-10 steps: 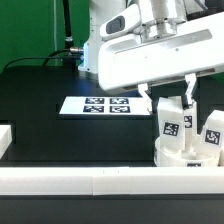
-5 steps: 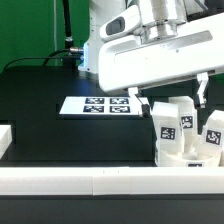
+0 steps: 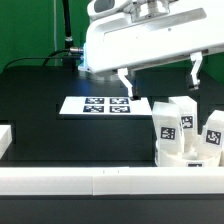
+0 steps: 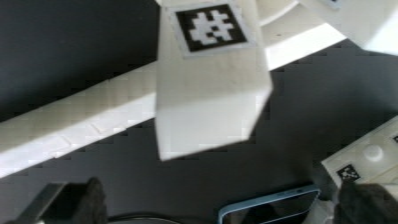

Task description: Assemble stool

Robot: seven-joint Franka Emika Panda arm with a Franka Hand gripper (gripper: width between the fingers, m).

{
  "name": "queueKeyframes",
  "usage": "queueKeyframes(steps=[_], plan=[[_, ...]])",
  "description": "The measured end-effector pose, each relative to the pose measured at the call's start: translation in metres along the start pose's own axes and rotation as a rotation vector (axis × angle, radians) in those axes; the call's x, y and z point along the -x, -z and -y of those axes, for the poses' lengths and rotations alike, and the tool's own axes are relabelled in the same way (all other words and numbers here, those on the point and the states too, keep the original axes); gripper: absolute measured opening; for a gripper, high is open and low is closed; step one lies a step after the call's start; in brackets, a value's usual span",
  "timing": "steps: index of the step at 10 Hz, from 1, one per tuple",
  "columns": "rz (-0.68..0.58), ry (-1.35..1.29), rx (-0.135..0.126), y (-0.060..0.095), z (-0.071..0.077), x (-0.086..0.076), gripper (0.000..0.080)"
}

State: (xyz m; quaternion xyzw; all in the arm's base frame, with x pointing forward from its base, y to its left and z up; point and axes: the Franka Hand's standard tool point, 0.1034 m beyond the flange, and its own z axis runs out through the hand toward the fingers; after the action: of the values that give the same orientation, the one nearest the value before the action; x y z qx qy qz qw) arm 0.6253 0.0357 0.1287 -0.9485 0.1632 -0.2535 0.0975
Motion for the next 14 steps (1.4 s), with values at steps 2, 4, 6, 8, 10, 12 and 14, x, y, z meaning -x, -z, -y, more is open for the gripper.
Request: queueKeyframes(steps=[2,4,6,8,10,12,14], plan=[[0.005,0.002,-0.008,0.0011,0.0053,-0.0056,0.0649],[0.043,-0.001,-0.012,-0.0006,0.0059,-0.0023,0.0649],[0.127,0.085,-0.014,-0.0044,0.002,-0.0001,0.0649],[0.271,0.124,-0.031,-0.0031,0.0004,-0.0099,0.0649],[0.442,0.145,-0.054,-0.0043,0.0038,-0.0032,0.0649],[0.49,0.148,-0.065,-0.0037,0.0056,-0.0027,0.0649],[0.487,0.347,-0.05,-0.004,0.008,-0.004,0.0649]])
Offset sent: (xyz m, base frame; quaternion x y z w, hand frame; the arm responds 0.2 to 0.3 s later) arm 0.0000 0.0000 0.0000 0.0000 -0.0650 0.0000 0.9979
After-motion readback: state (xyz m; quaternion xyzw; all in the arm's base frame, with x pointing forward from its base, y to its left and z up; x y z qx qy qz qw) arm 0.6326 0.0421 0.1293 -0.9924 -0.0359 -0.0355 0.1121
